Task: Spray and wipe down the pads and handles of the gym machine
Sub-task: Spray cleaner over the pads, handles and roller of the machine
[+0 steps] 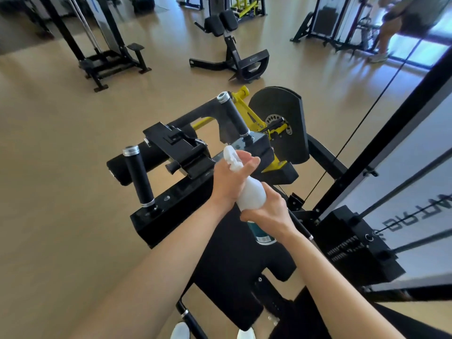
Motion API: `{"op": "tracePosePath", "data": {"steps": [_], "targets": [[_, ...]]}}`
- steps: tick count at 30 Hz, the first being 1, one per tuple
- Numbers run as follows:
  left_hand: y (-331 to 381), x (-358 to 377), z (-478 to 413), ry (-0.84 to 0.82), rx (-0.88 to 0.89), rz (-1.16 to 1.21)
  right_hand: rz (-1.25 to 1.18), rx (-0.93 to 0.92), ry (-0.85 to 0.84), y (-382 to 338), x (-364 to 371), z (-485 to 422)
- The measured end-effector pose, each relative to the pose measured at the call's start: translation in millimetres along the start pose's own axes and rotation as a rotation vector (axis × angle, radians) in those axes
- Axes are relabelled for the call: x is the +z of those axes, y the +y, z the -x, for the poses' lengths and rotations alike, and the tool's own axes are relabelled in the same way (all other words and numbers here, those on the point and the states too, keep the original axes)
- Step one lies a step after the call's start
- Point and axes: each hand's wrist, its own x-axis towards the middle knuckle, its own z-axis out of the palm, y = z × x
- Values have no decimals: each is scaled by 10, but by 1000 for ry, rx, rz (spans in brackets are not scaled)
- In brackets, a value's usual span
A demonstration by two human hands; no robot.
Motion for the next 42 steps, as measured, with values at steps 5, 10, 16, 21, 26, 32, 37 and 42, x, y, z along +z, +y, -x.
{"op": "tracePosePath", "data": {"steps": [5, 10, 16, 21, 26, 32, 37, 42], "targets": [[108, -155, 32, -25, -70, 90, -21, 50, 65, -160, 218, 148], [113, -489, 306, -78, -28, 34, 11, 81, -7, -289, 424, 431], [36, -1243, 966, -43, 43, -6, 91, 81, -196, -458, 815, 831], [96, -1759, 1222, 127, 75, -55, 135, 26, -232, -741, 1268, 1091], [63, -2020, 1232, 215, -87, -34, 104, 98, -224, -831, 1598, 1208], [-14, -2159, 1192, 71, -58, 13, 100, 183, -128, -841, 1855, 1320], [-61, -2269, 1175, 43, -87, -7, 82, 215, -82, -885, 1999, 1392], [-96, -2424, 1148, -25, -184, 57, 16, 251, -41, -934, 2223, 1496]]}}
